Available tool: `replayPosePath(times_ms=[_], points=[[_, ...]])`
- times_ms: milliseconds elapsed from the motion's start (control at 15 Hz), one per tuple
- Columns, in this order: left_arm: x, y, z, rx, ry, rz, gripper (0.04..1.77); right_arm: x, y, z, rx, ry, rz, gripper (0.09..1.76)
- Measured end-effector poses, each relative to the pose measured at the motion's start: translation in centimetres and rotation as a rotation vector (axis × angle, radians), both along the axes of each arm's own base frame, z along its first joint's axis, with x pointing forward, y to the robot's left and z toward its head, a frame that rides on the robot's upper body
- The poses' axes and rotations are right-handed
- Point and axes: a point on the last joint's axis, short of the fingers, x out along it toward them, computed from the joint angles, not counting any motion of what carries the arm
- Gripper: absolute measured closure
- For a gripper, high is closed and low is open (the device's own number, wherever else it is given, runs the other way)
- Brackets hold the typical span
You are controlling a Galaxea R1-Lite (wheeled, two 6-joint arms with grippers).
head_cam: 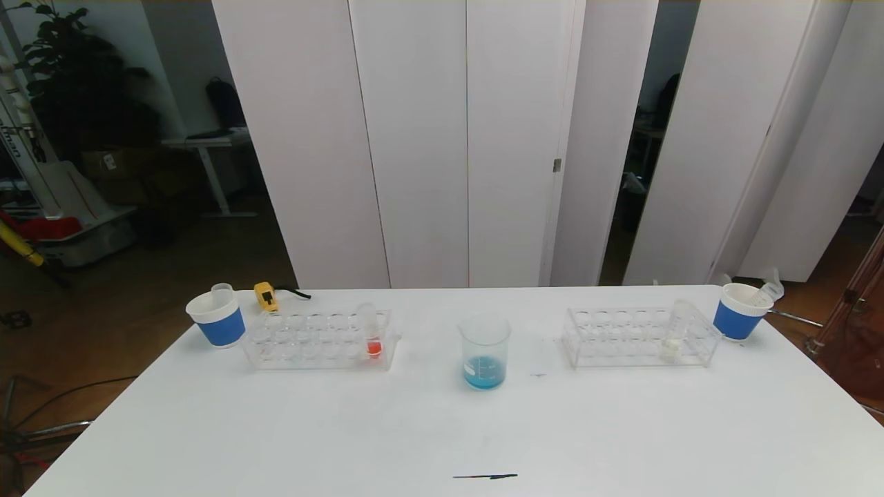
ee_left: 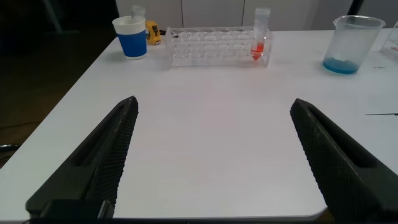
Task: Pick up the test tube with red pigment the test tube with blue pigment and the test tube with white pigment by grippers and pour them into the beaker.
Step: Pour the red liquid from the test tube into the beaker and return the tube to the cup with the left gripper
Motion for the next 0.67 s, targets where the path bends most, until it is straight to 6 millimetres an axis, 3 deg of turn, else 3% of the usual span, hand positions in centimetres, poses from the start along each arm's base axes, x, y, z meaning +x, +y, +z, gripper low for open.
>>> replayPosePath(times_ms=[667], points=[[0.0, 0.0, 0.03, 0.002, -0.001, 0.0, 0.06, 0.0, 0.0, 0.0, 0.0, 0.0, -0.001, 0.1]])
